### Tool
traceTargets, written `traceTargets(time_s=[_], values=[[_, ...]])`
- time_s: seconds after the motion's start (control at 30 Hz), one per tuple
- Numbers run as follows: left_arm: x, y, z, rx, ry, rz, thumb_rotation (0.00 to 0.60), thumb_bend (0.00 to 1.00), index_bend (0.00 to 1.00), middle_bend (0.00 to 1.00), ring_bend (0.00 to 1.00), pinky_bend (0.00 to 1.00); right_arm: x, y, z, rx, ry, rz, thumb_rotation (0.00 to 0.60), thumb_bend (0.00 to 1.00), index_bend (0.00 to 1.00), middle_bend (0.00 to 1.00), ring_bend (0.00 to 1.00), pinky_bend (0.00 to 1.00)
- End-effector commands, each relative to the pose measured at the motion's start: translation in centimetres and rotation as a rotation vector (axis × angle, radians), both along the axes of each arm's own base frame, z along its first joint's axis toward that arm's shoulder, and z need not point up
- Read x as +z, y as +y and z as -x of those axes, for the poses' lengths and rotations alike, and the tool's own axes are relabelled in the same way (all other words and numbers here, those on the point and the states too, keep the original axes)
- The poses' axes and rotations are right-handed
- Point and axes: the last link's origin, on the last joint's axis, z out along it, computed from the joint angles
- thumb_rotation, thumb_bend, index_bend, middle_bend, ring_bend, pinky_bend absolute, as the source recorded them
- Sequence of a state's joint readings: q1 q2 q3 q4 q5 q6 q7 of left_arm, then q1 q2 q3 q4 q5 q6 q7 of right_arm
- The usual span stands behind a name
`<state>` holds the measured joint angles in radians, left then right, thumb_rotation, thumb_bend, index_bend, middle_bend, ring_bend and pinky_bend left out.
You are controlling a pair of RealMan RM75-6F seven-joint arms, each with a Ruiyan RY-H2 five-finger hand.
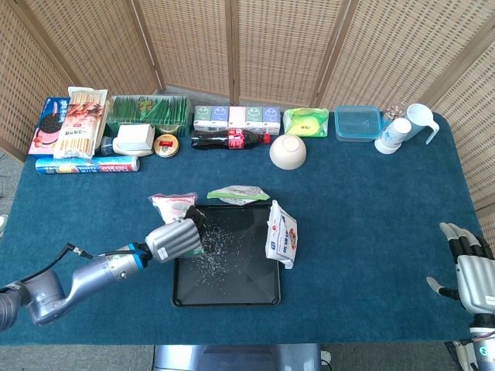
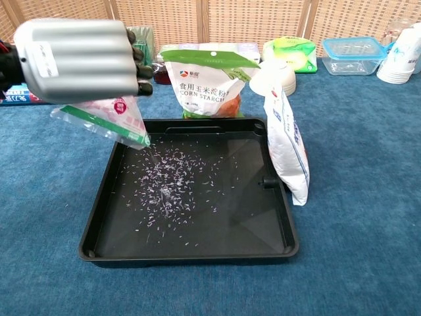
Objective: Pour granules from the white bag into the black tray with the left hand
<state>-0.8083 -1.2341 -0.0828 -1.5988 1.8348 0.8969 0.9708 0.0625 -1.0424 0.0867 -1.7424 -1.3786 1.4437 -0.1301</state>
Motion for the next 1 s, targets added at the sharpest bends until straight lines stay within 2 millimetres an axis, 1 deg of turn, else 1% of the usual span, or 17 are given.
traceTargets(time_s=[0.03, 0.17, 0.23, 0.3, 0.37, 0.43, 0.5, 0.73, 1.0], values=[[0.9, -0.1, 1.5, 0.146, -0.163, 0.037, 0.6, 0.43, 0.85, 0.67, 0.55, 0.58, -0.1, -0.1, 0.0, -0.002, 0.002, -0.003, 0.6, 0.0, 0.03, 0.1, 0.12, 0.1], [1.5, -0.6, 3.3, 0.292, -0.339, 0.091, 0.6, 0.43, 0.85, 0.67, 0.55, 0.58, -0.3, -0.1, 0.0, -0.003, 0.006, -0.007, 0.6, 0.0, 0.03, 0.1, 0.12, 0.1], [1.6, -1.4, 5.2, 0.507, -0.551, 0.168, 0.6, 0.42, 0.85, 0.67, 0.55, 0.58, -0.3, -0.1, 0.0, -0.005, 0.007, -0.006, 0.6, 0.0, 0.03, 0.1, 0.12, 0.1], [1.5, -1.8, 6.6, 0.573, -0.638, 0.2, 0.6, 0.42, 0.85, 0.67, 0.55, 0.58, -0.3, -0.1, 0.0, -0.007, 0.008, -0.007, 0.6, 0.0, 0.03, 0.1, 0.12, 0.1], [1.4, -2.1, 7.5, 0.618, -0.7, 0.226, 0.6, 0.41, 0.85, 0.67, 0.55, 0.58, -0.4, 0.0, 0.0, -0.007, 0.01, -0.008, 0.6, 0.0, 0.03, 0.1, 0.12, 0.1], [1.5, -2.5, 8.7, 0.682, -0.804, 0.256, 0.6, 0.4, 0.85, 0.67, 0.55, 0.57, -0.4, 0.0, 0.0, -0.006, 0.011, -0.01, 0.6, 0.0, 0.03, 0.1, 0.12, 0.1], [1.5, -2.9, 9.9, 0.722, -0.879, 0.27, 0.6, 0.4, 0.85, 0.67, 0.55, 0.56, -0.5, 0.0, 0.0, -0.006, 0.013, -0.01, 0.6, 0.0, 0.03, 0.1, 0.12, 0.1], [1.6, -3.6, 12.8, 0.815, -1.063, 0.309, 0.6, 0.4, 0.85, 0.67, 0.55, 0.55, -0.6, 0.0, 0.0, -0.009, 0.016, -0.015, 0.6, 0.0, 0.03, 0.1, 0.12, 0.1], [0.8, -3.8, 15.0, 0.896, -1.197, 0.302, 0.6, 0.4, 0.85, 0.67, 0.55, 0.52, -0.9, 0.0, 0.0, -0.011, 0.026, -0.022, 0.6, 0.0, 0.03, 0.1, 0.12, 0.1]])
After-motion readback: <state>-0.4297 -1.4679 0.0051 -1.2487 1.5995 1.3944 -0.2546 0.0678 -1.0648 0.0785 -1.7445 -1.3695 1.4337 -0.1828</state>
